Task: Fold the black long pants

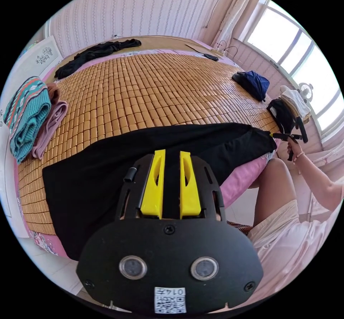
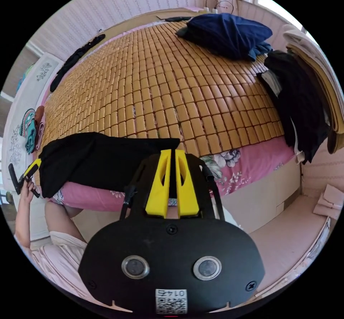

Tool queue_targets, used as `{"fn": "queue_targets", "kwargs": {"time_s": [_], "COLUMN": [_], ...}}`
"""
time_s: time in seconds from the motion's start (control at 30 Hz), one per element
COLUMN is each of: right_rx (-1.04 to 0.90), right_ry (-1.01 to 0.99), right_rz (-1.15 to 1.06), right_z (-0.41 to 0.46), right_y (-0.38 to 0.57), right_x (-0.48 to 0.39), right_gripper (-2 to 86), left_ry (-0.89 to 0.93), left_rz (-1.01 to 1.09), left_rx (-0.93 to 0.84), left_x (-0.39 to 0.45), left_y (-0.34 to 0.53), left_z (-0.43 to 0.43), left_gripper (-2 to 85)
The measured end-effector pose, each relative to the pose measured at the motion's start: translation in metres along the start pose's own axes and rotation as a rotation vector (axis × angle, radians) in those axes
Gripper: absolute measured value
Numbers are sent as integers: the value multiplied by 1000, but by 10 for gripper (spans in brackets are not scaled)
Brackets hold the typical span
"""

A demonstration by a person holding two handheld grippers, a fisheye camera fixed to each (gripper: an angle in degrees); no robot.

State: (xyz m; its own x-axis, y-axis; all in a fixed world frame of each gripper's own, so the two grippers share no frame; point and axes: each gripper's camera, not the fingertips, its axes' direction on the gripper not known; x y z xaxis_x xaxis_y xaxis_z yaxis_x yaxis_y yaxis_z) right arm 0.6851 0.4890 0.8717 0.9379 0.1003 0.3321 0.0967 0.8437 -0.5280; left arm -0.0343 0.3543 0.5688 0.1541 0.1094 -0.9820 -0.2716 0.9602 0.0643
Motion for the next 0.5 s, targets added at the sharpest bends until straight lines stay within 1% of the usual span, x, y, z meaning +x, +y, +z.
{"fn": "queue_targets", "kwargs": {"time_s": [0.07,0.17,0.2,0.23,0.3,0.37,0.43,0.5], "right_rx": [113,254,268,267,190,83,75,142], "right_ry": [-88,-162,-167,-168,-153,-131,-140,-154], "right_rz": [-88,-231,-251,-280,-274,-177,-114,-109], "right_z": [-35,-88,-95,-103,-99,-83,-80,-84], "right_y": [16,59,69,89,115,136,138,128], "right_x": [5,20,24,34,54,83,97,99], "right_gripper": [9,1,0,-1,-3,2,15,44], "left_ry": [9,1,-4,-12,-19,-25,-36,-40], "left_rz": [3,36,43,54,63,64,58,47], "left_rx": [1,-5,-9,-17,-20,-27,-46,-60], "left_x": [1,2,2,1,-2,-6,-11,-15], "left_y": [-9,-18,-20,-24,-29,-36,-42,-48], "left_z": [9,16,18,22,27,37,46,54], "left_gripper": [71,71,71,71,72,73,76,79]}}
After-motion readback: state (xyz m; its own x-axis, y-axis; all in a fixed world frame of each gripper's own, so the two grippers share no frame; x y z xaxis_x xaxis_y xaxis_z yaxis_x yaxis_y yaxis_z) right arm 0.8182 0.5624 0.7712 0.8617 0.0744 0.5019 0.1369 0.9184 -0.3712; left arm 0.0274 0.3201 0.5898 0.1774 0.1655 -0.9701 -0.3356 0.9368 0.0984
